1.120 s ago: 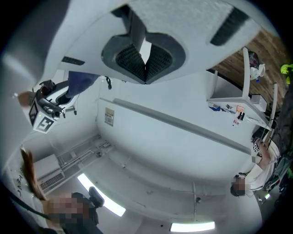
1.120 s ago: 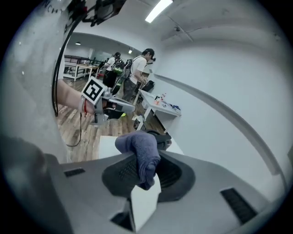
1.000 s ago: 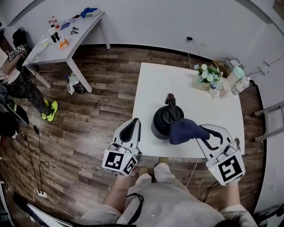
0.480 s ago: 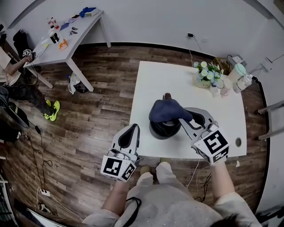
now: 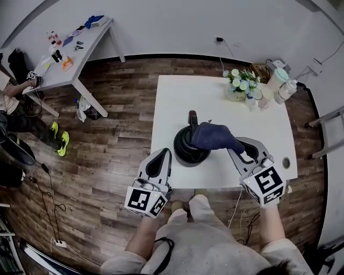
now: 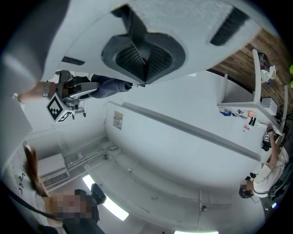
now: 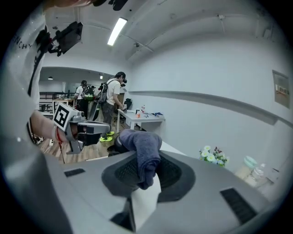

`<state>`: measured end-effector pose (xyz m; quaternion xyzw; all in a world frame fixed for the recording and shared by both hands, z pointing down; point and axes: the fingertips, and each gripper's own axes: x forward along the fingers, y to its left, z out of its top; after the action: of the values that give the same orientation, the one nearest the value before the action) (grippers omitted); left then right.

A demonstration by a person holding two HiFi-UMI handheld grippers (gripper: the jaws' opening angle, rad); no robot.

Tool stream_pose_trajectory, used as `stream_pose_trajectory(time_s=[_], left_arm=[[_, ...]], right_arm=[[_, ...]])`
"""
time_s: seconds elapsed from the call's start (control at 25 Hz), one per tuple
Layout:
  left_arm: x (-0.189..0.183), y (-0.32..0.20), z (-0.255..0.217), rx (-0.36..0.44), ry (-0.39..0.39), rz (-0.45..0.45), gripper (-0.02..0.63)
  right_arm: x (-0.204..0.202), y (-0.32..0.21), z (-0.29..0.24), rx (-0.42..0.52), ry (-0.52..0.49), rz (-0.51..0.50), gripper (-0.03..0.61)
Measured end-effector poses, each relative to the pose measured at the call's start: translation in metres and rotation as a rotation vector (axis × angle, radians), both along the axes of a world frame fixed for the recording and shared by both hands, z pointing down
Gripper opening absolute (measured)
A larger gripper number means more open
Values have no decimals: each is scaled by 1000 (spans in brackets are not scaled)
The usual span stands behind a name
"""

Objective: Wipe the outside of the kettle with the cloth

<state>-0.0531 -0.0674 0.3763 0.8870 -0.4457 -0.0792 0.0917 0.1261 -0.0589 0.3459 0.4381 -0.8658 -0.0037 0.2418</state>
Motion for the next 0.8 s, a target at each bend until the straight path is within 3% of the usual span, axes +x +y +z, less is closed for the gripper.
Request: stream_pose_trajectory(time_s=[0.32, 0.8], left_arm=[[14, 16, 2, -3, 7, 89, 6], [25, 60, 23, -29, -7, 186, 6]], right_arm=[[8, 55, -11, -30, -15, 57, 63], [-22, 126, 46, -190, -121, 101, 62]])
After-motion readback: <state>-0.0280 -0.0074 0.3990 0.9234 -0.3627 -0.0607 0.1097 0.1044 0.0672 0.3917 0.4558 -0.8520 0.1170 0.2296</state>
